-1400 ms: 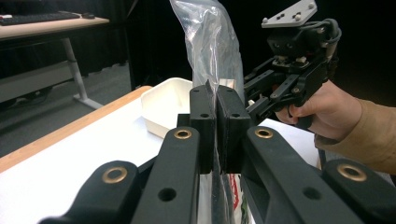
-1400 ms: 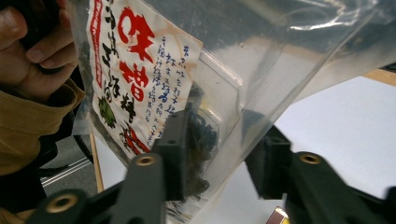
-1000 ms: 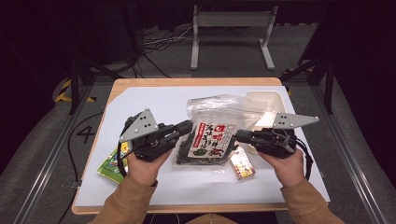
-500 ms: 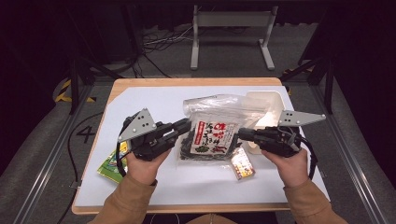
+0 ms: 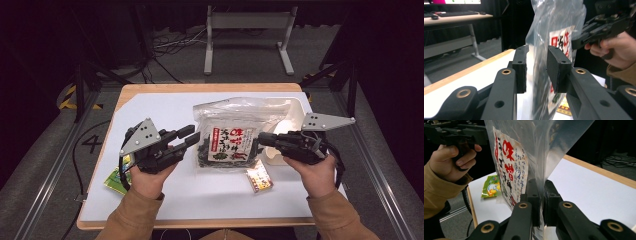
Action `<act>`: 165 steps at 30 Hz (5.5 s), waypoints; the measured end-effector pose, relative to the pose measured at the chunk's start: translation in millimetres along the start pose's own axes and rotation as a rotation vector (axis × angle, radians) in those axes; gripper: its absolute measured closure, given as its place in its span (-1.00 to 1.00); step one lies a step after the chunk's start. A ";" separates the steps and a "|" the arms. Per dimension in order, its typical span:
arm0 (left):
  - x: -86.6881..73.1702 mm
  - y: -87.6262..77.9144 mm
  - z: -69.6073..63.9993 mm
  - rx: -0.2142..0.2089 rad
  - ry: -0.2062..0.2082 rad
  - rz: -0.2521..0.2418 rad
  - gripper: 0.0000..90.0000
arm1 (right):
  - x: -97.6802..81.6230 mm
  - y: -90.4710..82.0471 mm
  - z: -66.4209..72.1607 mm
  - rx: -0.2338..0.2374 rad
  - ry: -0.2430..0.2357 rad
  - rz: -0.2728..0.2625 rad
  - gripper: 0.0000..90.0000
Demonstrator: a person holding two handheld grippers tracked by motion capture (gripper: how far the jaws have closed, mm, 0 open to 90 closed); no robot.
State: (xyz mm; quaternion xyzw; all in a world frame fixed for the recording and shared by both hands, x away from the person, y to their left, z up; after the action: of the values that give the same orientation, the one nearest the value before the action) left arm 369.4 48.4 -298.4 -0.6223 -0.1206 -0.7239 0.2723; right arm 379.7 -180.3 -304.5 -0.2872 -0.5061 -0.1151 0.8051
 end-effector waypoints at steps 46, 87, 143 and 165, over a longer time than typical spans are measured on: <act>-99.0 25.5 40.6 0.065 -0.074 0.296 0.31 | 60.8 -41.4 -45.8 -0.275 -0.071 -0.080 0.93; -115.3 27.6 48.0 0.067 -0.107 0.347 0.29 | 65.7 -63.2 -152.1 -0.555 -0.020 -0.213 0.94; -117.0 20.8 47.2 0.059 -0.115 0.360 0.22 | 29.6 -40.4 -185.8 -0.566 0.013 -0.157 0.88; -118.9 19.3 46.9 0.062 -0.120 0.369 0.22 | 5.0 -46.3 -202.5 -0.585 0.147 -0.165 0.92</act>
State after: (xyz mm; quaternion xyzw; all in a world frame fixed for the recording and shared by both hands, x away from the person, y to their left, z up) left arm 428.2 85.6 -407.3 -0.6670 -0.0427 -0.6192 0.4120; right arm 511.6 -334.5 -349.4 -0.4557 -0.4134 -0.3414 0.7106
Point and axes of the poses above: each handheld gripper's, and its own axes: y roughly forward along the jaws, x roughly out of its top, z roughly to its left, the point moved 9 cm from there along y, roughly forward along the jaws, and after that the axes turned 14 degrees about y, right-handed, at the moved point
